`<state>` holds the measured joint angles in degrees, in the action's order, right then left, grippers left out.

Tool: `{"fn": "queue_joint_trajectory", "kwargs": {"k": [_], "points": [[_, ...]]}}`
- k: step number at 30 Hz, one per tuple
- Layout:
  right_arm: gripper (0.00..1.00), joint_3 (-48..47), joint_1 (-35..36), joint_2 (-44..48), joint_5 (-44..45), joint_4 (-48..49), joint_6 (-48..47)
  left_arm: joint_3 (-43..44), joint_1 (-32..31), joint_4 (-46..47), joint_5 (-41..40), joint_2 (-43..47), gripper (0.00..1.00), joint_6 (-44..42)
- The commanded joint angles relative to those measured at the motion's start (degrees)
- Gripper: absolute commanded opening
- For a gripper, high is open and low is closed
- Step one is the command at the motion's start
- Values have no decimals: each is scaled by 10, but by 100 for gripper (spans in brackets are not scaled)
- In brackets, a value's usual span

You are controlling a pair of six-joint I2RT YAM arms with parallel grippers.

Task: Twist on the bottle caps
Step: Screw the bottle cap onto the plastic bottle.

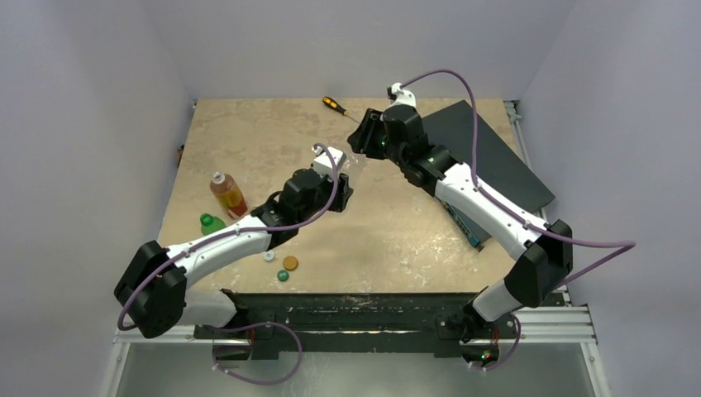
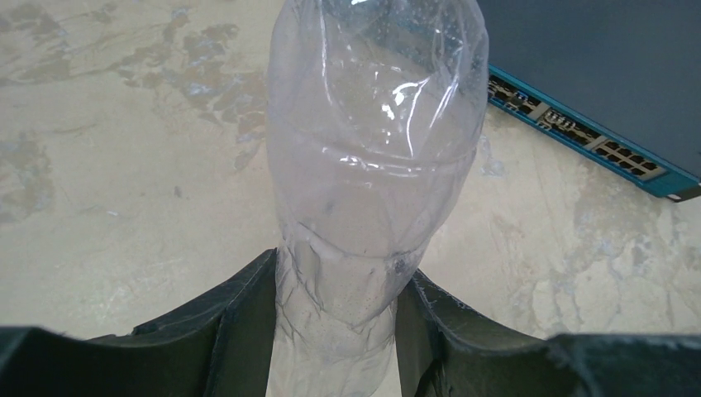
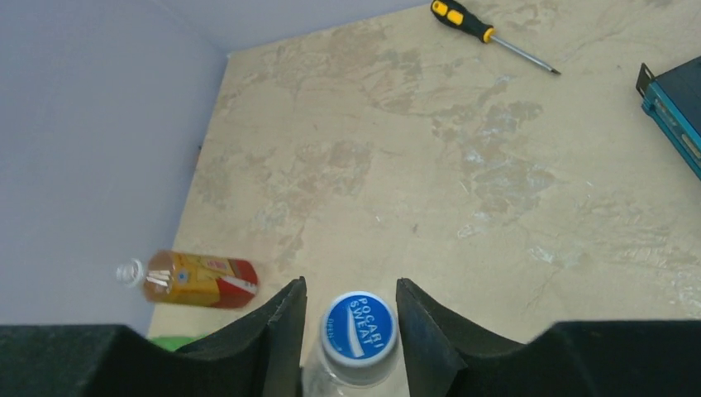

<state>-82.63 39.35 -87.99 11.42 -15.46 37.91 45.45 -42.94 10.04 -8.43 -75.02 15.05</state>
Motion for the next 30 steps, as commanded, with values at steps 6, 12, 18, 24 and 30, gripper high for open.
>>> {"fn": "queue_joint_trajectory", "kwargs": {"k": [6, 12, 18, 24, 30], "points": [[99, 46, -126, 65, -286, 92, -33, 48, 59, -15, 181, -4, 0, -48], [99, 114, -199, 69, -568, 258, -36, 38, 128, 33, 455, -13, 0, -8], [95, 188, -201, 75, -672, 455, 21, 5, 137, 189, 608, -32, 0, 111], [79, 251, -200, 67, -697, 694, 183, -17, 137, 298, 646, -60, 0, 209], [62, 272, -194, 48, -711, 832, 287, -21, 137, 351, 650, -79, 0, 252]]}}
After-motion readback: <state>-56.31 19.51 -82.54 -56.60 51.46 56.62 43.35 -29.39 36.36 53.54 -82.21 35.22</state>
